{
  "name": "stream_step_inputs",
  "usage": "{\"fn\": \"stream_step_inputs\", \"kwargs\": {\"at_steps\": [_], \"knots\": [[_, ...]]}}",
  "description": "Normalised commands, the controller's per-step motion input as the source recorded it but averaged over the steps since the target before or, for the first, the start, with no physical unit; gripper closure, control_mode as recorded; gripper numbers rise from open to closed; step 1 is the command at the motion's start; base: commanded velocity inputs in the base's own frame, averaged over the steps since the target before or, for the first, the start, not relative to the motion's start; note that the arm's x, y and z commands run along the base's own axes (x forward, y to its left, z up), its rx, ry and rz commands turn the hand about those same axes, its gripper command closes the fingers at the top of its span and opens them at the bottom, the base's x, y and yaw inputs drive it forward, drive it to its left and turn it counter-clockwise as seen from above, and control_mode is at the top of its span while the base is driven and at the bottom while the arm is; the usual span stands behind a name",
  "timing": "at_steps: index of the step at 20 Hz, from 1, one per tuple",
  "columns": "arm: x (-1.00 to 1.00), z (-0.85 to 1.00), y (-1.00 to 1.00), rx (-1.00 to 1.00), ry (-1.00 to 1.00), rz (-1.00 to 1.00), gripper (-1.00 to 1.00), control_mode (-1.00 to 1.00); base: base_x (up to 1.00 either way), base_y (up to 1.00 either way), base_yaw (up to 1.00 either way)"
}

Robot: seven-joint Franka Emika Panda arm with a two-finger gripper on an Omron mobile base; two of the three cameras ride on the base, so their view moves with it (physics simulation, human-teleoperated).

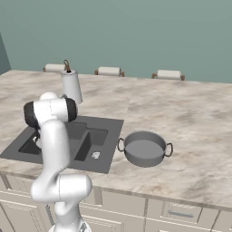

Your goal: Dump the sweet potato from the pot into the sink. Then turn on the water and wash the sweet potato. Then turn off the water and put the sweet potato back in the pot.

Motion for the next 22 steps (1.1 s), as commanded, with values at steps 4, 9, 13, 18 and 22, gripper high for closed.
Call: {"fn": "stream_step_inputs", "kwargs": {"at_steps": [4, 9, 13, 18, 22], "knots": [[-0.21, 0.47, -0.14, 0.0, 0.0, 0.0, 1.0, -1.0, 0.0, 0.0, 0.0], [-0.45, 0.58, -0.07, 0.0, 0.0, 0.0, 1.0, -1.0, 0.0, 0.0, 0.0], [-0.44, 0.7, -0.07, 0.0, 0.0, 0.0, 1.0, -1.0, 0.0, 0.0, 0.0], [-0.41, 0.84, -0.14, 0.0, 0.03, 0.0, 1.0, -1.0, 0.0, 0.0, 0.0], [-0.39, 0.8, -0.15, 0.01, 0.09, 0.0, 1.0, -1.0, 0.0, 0.0, 0.0]]}}
